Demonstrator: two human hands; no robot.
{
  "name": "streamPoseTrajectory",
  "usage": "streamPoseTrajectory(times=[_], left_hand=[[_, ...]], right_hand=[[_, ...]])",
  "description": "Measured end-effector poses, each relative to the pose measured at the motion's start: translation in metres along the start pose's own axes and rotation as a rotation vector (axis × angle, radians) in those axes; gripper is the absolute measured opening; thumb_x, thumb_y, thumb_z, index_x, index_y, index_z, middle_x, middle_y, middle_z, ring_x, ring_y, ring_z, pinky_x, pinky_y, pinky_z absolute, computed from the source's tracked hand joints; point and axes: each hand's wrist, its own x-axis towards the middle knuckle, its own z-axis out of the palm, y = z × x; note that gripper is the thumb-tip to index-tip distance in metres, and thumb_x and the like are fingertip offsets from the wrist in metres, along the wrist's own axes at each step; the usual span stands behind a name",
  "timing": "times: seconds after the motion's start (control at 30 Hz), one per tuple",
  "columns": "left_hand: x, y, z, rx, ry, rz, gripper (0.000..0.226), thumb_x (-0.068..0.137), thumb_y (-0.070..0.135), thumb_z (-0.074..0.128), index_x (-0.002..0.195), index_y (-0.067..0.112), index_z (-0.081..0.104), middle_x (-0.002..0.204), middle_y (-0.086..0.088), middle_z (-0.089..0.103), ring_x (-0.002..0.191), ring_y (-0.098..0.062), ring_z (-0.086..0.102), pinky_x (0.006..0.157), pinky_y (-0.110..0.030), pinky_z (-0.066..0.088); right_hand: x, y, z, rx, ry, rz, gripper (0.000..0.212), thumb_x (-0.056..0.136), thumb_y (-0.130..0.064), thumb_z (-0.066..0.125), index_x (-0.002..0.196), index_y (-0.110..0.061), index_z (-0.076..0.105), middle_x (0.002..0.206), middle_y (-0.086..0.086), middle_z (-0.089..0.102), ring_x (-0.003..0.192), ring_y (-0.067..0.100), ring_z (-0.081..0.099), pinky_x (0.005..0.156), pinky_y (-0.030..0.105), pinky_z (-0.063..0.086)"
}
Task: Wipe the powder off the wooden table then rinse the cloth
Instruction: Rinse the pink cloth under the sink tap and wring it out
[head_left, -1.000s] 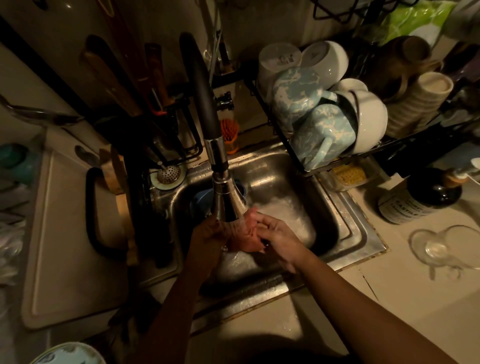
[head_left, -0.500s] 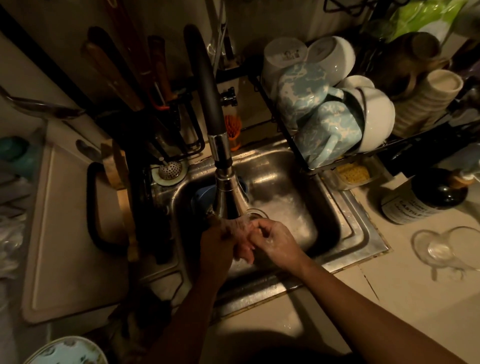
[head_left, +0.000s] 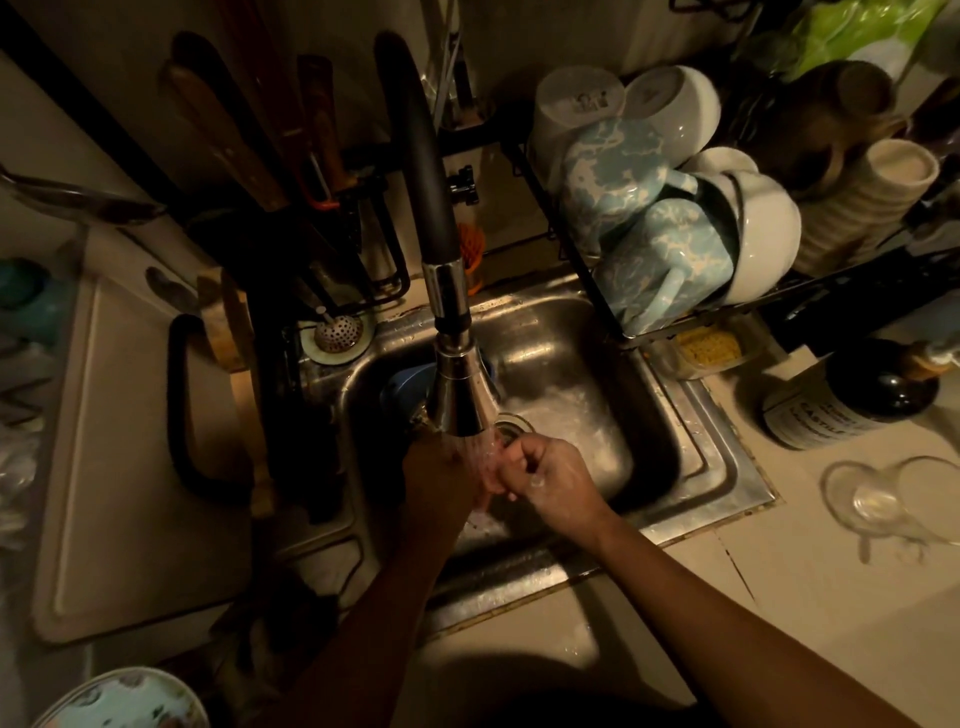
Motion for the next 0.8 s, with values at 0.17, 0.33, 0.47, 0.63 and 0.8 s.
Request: streamPoseTrajectory(times=[0.17,0.33,0.47,0.63,0.8], left_hand=[[-0.008,0.012,-0.005,-0.022,-0.066,0.079,0.012,0.084,-0.002,0.07,0.079,0.009,0.073,0.067,0.0,0.071,0.061,-0.007,0.065,0.063,-0.029,0.06],[0.0,0.017,-0.01,-0.305,0.012,0.021,0.039,0.09,-0.014,0.051,0.059,0.007,0.062,0.045,-0.003,0.062,0.036,-0.014,0.059,0.041,-0.032,0.05],[-0.002,0.015,-0.006,-0.431,-0.086,0.029,0.021,0.087,-0.017,0.052,0.087,-0.001,0.067,0.065,-0.003,0.072,0.059,-0.014,0.07,0.053,-0.028,0.057],[-0.011,0.018,-0.006,-0.331,-0.243,0.096,0.033,0.096,-0.017,0.031,0.077,0.001,0.051,0.049,0.003,0.063,0.046,0.001,0.061,0.045,-0.012,0.047],[-0.01,0.015,-0.013,-0.243,-0.257,0.152,0.027,0.075,0.012,0.061,0.098,0.0,0.062,0.081,-0.008,0.073,0.071,-0.008,0.072,0.065,-0.021,0.057]], right_hand=[[0.005,-0.003,0.005,0.022,0.099,0.043,0.026,0.088,-0.004,0.07,0.067,-0.015,0.059,0.066,0.009,0.063,0.063,0.014,0.056,0.064,0.036,0.049],[-0.004,-0.024,-0.014,0.508,-0.107,0.229,0.017,0.102,-0.018,0.054,0.089,-0.016,0.064,0.086,0.004,0.068,0.083,0.019,0.064,0.079,0.031,0.051],[-0.002,-0.022,-0.022,0.569,-0.182,0.479,0.023,0.105,-0.028,0.049,0.113,-0.012,0.064,0.104,0.009,0.077,0.096,0.024,0.073,0.089,0.046,0.059],[-0.002,-0.017,-0.021,0.739,-0.32,0.611,0.035,0.097,-0.034,0.052,0.124,-0.013,0.061,0.116,0.018,0.066,0.095,0.03,0.066,0.087,0.045,0.056],[-0.004,-0.018,-0.01,1.062,-0.314,0.603,0.043,0.088,-0.021,0.057,0.124,-0.002,0.068,0.12,0.024,0.064,0.1,0.035,0.063,0.094,0.047,0.055]])
